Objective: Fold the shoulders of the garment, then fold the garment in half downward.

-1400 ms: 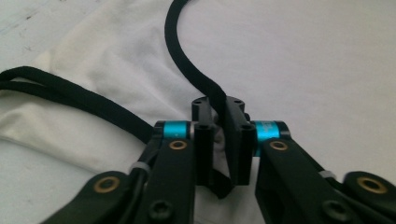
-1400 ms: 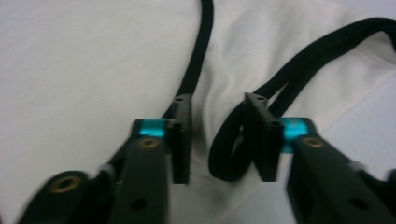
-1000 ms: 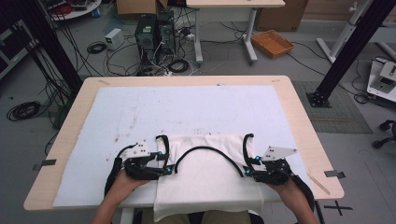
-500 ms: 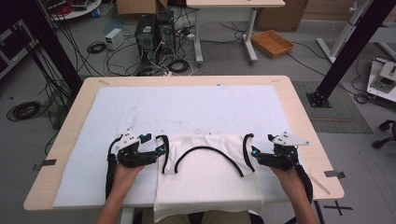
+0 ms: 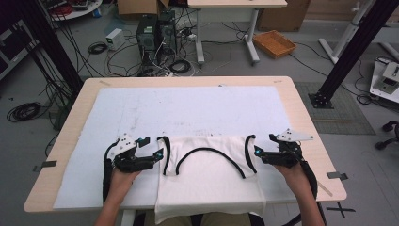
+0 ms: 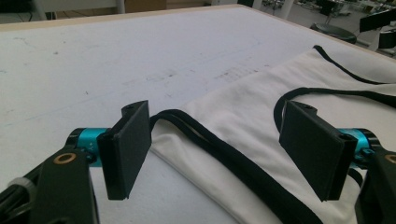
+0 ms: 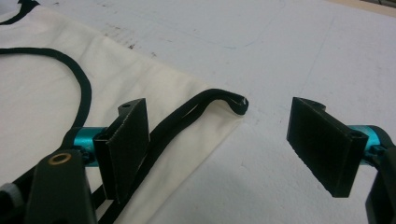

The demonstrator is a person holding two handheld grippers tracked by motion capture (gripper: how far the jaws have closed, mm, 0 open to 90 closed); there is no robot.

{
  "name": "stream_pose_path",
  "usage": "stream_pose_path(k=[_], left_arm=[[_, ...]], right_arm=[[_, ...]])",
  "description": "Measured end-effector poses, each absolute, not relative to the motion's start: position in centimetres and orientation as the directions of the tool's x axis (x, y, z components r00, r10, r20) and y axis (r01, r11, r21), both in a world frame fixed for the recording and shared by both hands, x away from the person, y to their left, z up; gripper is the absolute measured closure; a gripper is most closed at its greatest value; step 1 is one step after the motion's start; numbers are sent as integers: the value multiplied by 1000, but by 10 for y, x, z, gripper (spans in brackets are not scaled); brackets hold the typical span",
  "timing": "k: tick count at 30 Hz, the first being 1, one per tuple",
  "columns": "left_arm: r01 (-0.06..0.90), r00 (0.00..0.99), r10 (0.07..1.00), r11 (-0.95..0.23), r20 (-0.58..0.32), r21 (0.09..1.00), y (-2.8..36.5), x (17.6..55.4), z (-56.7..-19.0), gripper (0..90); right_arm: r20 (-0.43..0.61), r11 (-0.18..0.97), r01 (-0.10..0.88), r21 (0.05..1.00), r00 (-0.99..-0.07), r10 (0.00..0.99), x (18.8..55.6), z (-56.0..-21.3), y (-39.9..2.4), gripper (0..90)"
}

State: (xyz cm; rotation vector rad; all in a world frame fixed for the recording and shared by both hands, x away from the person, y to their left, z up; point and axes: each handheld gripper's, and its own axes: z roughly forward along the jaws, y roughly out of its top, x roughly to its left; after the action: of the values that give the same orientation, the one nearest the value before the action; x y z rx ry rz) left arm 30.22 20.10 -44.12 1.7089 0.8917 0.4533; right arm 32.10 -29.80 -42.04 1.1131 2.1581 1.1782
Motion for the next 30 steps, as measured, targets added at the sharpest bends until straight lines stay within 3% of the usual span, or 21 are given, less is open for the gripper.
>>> stream_pose_path(k=[21, 30], left_arm=[[317, 659, 740, -108, -137, 942, 203, 300, -440, 252], [376, 638, 746, -88, -189, 922, 204, 320, -430, 251]], right_arm=[[21, 297, 445, 845, -583, 812, 321, -420, -297, 208], [44, 333, 489, 807, -611, 791, 342, -420, -285, 208]])
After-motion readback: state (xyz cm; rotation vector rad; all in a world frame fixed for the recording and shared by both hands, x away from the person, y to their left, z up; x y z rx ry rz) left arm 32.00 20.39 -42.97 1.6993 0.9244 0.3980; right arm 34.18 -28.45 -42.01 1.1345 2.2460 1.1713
